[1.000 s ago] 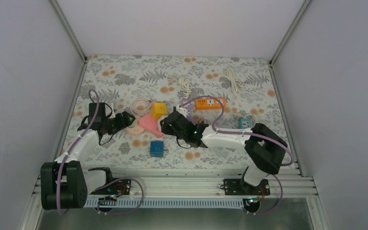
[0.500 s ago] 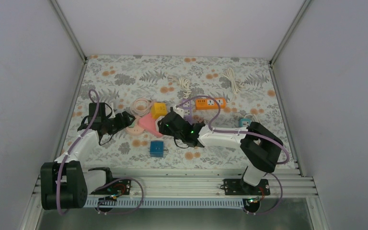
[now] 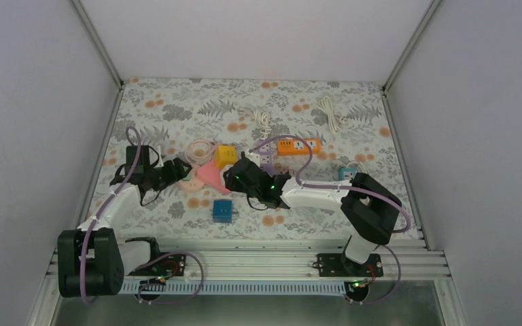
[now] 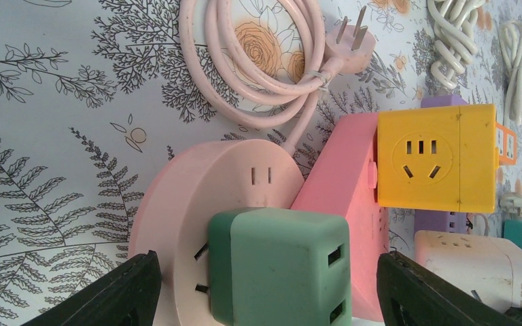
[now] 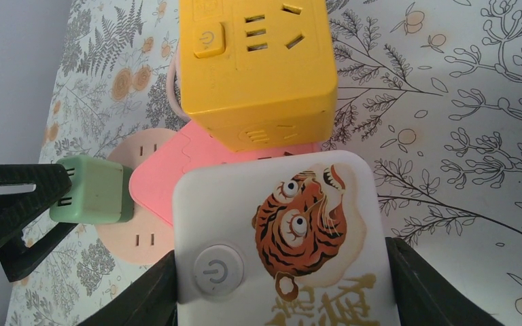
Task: Insert the plug
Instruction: Insert the plug into the socket.
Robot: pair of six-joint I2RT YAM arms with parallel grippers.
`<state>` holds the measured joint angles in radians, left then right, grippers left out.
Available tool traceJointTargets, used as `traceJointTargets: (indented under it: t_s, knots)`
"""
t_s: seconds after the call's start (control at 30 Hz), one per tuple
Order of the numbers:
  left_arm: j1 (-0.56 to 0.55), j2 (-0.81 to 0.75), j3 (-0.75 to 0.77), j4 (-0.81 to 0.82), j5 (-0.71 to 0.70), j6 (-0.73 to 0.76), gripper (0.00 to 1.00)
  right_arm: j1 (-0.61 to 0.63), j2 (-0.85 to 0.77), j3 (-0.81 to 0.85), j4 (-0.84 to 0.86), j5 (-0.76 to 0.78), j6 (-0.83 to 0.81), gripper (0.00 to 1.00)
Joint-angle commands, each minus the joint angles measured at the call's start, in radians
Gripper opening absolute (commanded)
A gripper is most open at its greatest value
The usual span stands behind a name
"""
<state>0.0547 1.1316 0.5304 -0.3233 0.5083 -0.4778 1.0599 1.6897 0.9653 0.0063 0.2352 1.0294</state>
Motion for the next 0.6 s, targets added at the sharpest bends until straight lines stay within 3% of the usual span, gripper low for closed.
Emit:
traceJointTargets:
  t_s: [0.0,0.57]
  knots:
    - [-0.003,-0.01,-0.002,0.006,0.031,0.01,0.8,0.017,-0.007,-0.024,0.004,-0.01,-0.026,0.21]
    - [-0.003,-0.009,-0.002,0.001,0.029,0.013,0.8,0.009,0.004,-0.02,0.01,-0.021,-0.056,0.21]
